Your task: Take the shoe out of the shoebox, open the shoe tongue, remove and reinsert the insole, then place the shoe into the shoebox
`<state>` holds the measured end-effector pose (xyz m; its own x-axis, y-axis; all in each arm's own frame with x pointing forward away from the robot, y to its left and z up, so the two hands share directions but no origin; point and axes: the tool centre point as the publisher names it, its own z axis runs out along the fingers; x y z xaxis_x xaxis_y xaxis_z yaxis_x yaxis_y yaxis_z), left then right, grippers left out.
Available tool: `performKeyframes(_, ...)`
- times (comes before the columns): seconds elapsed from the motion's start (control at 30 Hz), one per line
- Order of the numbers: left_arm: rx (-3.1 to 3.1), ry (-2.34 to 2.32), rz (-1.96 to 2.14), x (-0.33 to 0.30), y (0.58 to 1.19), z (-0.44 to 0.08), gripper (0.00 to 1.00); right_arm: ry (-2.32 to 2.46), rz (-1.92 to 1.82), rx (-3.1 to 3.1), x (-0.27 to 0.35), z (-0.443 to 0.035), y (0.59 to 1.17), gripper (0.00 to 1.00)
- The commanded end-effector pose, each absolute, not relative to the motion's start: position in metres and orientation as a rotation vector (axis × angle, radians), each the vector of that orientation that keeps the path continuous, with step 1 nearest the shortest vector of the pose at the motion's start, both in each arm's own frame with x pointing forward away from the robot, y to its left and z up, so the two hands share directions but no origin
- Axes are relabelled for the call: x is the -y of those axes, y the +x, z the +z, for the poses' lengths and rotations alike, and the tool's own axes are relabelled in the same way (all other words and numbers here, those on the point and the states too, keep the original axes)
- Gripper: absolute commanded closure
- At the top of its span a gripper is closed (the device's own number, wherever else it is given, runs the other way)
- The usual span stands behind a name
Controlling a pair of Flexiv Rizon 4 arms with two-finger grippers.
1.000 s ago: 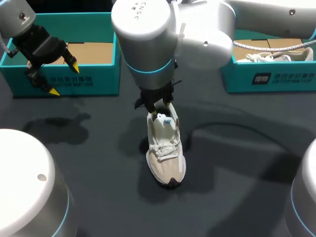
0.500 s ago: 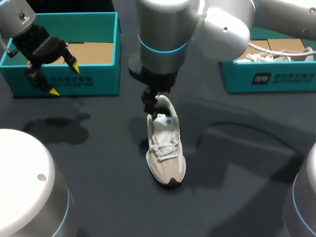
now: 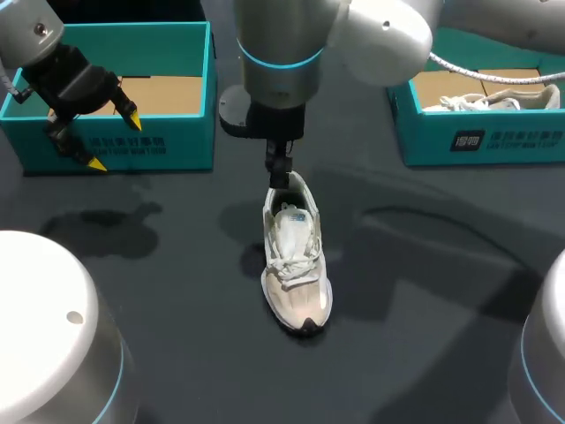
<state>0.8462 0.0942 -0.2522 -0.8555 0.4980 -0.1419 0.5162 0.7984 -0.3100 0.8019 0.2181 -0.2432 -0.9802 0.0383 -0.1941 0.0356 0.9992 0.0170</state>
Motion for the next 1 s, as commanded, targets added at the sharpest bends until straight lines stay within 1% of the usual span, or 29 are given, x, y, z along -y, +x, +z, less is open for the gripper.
performKeyframes(0.03, -2.928, 0.827, -0.525, -0.094, 0.846, -0.252, 0.0, -0.15, 0.012, -2.949, -0.224, -0.247, 0.806, 0.0)
performKeyframes(0.13, -2.928, 0.827, -0.525, -0.094, 0.846, -0.252, 0.0, -0.15, 0.012, -2.949, -0.224, -0.247, 0.806, 0.0)
performKeyframes(0.23, -2.928, 0.827, -0.525, -0.094, 0.846, -0.252, 0.0, -0.2, -0.069, -2.939, -0.234, -0.258, 0.812, 0.0)
performKeyframes(0.57, -2.928, 0.827, -0.525, -0.094, 0.846, -0.252, 0.0, -0.142, -0.094, -2.927, -0.233, -0.291, 0.827, 0.0)
performKeyframes(0.9, -2.928, 0.827, -0.525, -0.094, 0.846, -0.252, 0.0, -0.13, -0.085, -2.939, -0.216, -0.313, 0.841, 0.0)
performKeyframes(0.93, -2.928, 0.827, -0.525, -0.094, 0.846, -0.252, 0.0, -0.122, -0.088, -2.945, -0.214, -0.316, 0.843, 0.03)
performKeyframes(1.0, -2.928, 0.827, -0.525, -0.094, 0.846, -0.252, 0.0, -0.113, -0.062, -2.961, -0.21, -0.322, 0.846, 0.05)
